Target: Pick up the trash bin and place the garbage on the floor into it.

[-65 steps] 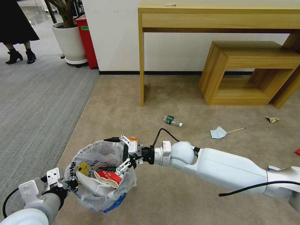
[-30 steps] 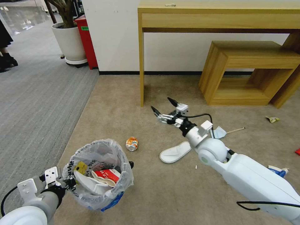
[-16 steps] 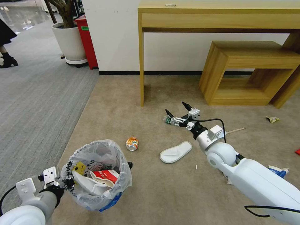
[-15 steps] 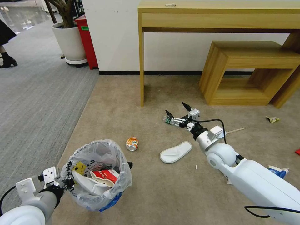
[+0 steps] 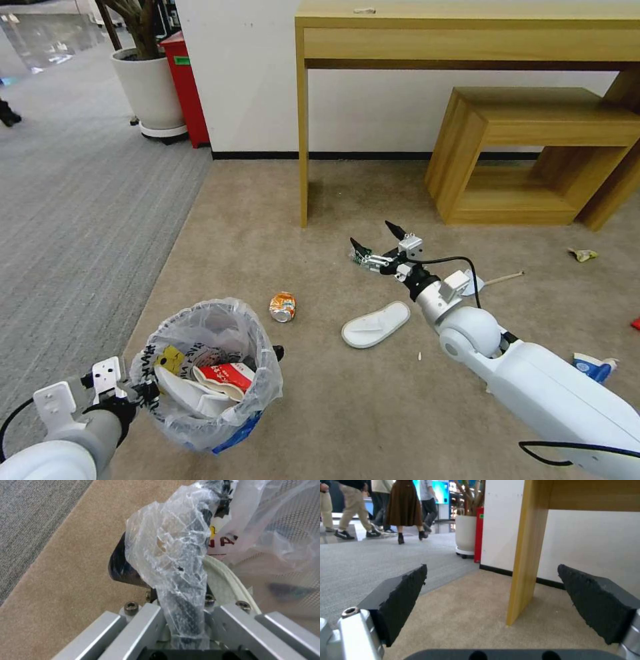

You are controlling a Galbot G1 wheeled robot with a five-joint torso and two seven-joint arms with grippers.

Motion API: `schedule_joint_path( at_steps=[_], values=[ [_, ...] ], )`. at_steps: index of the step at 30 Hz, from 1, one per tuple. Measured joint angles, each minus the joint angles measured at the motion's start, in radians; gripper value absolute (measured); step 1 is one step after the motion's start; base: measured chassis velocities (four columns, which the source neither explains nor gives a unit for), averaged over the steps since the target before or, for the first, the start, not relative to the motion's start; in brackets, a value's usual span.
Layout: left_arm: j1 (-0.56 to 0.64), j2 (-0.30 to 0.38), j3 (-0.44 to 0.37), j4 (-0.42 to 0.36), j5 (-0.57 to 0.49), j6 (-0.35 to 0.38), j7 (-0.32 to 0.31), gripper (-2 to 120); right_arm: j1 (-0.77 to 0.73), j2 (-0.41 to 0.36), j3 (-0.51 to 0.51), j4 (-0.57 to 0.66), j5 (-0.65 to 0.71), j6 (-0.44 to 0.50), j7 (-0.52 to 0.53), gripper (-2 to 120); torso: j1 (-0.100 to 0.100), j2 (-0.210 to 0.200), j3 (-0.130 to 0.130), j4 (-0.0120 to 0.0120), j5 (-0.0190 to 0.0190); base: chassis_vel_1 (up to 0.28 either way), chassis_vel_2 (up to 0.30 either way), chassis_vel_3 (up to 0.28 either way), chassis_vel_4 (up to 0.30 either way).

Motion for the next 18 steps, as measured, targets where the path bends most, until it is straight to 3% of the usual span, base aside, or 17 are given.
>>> schedule_joint_path(
  at_steps=[18],
  values=[
    [-0.001, -0.012, 0.002, -0.001, 0.01, 0.0, 0.001, 1, -0.003, 0.01, 0.004, -0.025, -0.013, 0.021, -0.013, 100, 0.0, 0.0, 0.0, 0.0002, -0.0001, 0.061, 0.061, -0.065, -0.064]
  ],
)
